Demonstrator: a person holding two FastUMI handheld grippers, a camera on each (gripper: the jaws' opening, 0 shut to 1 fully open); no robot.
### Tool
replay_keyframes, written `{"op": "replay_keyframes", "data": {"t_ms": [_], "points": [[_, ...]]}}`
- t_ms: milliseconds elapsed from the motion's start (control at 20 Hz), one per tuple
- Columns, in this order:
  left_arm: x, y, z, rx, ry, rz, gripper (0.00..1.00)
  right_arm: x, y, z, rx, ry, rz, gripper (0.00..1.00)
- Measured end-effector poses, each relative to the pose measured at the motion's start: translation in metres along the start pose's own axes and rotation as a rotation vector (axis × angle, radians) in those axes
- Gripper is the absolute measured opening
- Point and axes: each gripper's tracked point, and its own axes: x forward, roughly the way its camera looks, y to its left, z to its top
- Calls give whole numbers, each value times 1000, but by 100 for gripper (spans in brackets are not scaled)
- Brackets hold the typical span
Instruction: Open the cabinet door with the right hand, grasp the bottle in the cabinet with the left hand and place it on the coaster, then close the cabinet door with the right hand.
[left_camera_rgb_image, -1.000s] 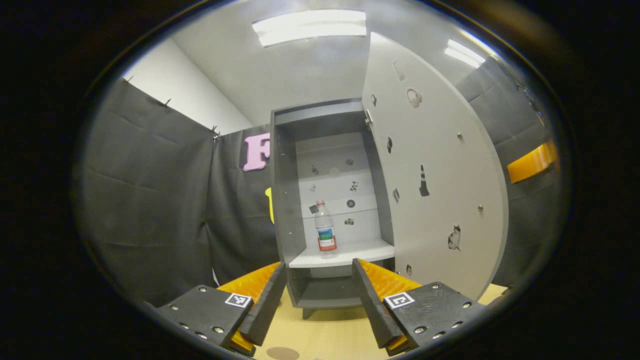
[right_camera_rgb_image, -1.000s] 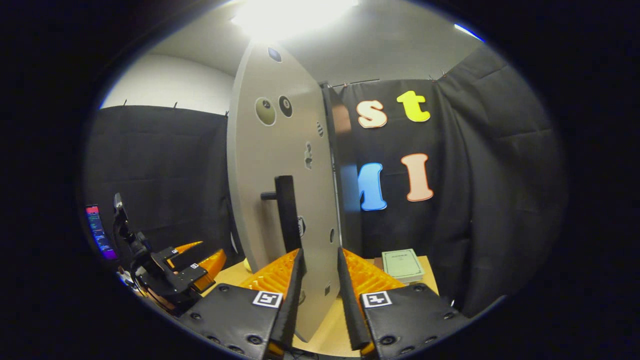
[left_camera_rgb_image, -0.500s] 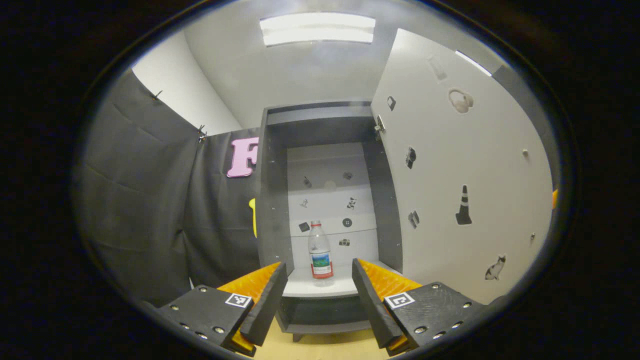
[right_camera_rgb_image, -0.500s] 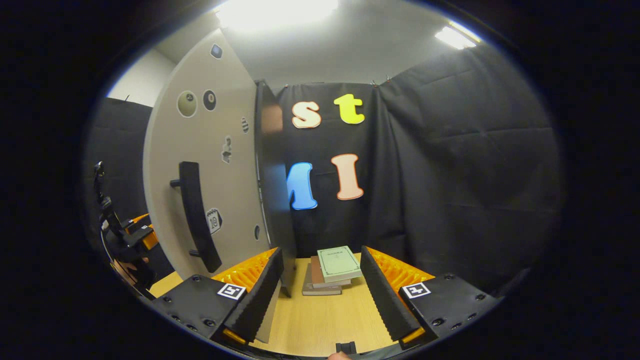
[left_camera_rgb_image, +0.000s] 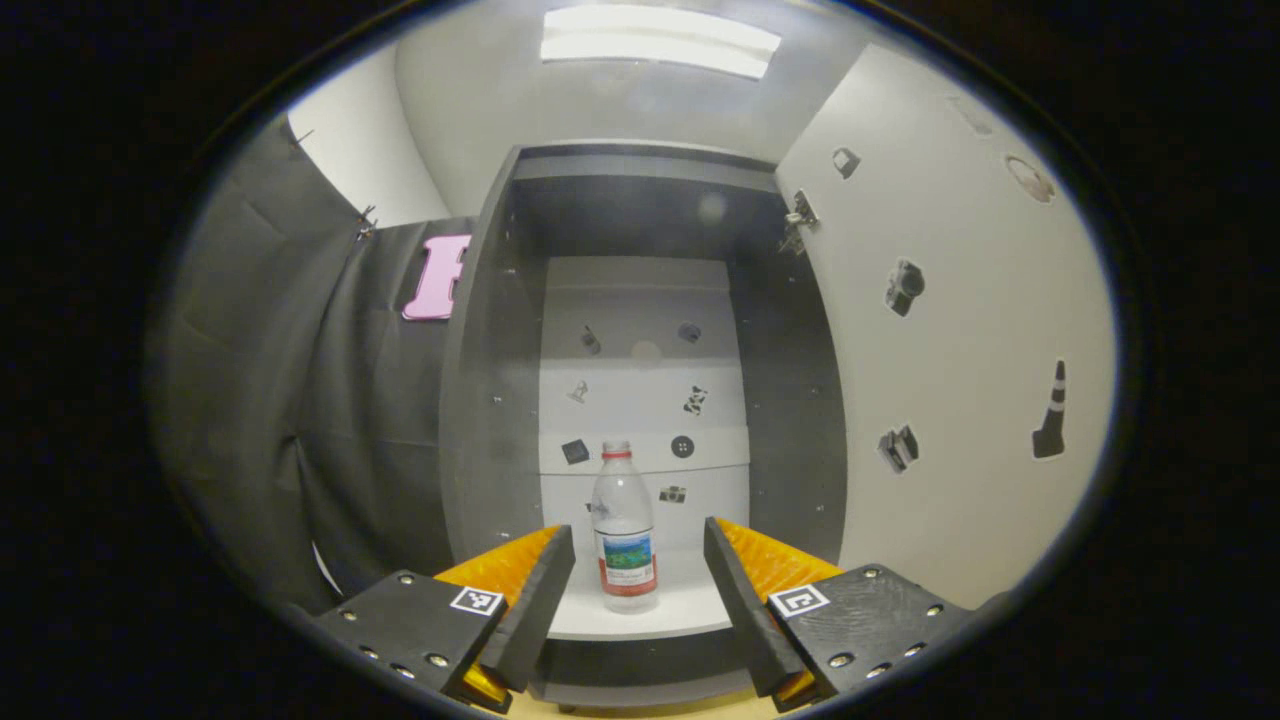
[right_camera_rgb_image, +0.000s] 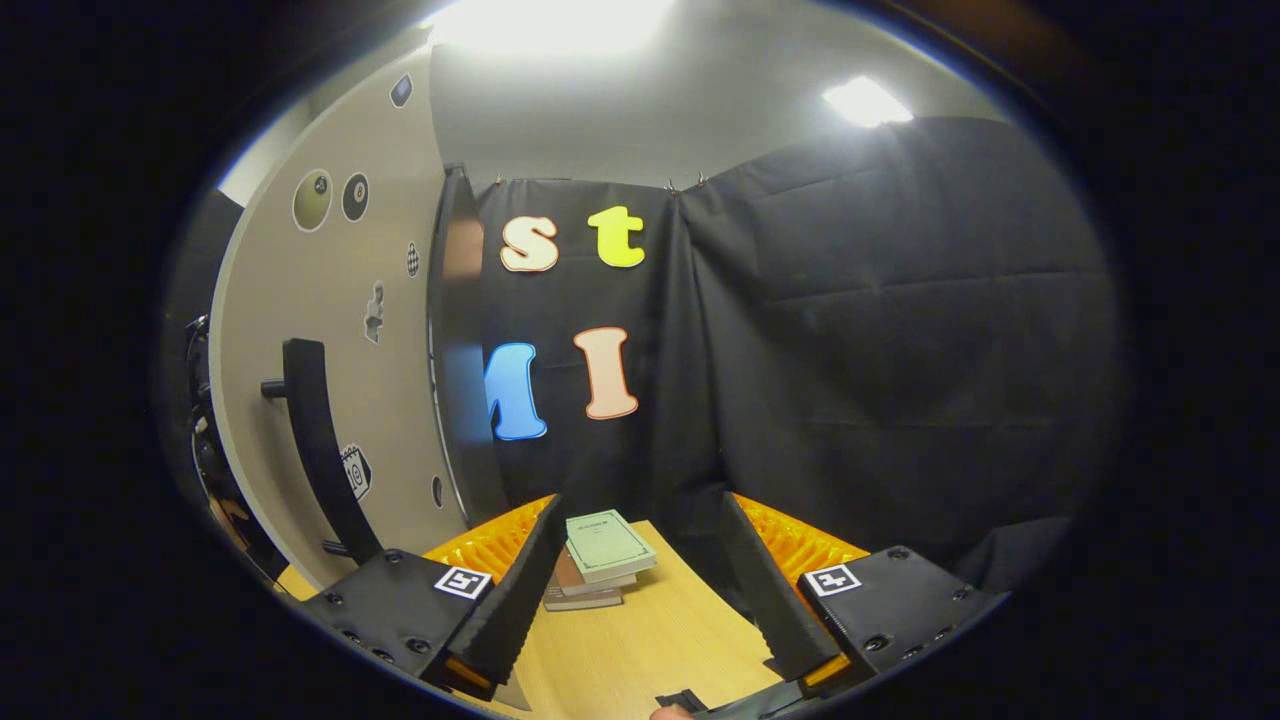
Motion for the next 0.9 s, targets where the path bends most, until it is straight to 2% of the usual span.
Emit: {"op": "replay_keyframes", "data": {"t_ms": [150,300,550,900], "points": [[32,5,-7,-3,5,-25,78,-4,-4,-2,-12,8,-53,98],[59,8,-12,4,6,-44,81,-9,-12,-4,-21,15,-118,98],[93,18,-30,-19,31,-42,79,-13,-19,-3,-34,13,-202,98],[129,30,-44,-48,56,-29,79,-17,-23,-8,-53,32,-263,98]]}}
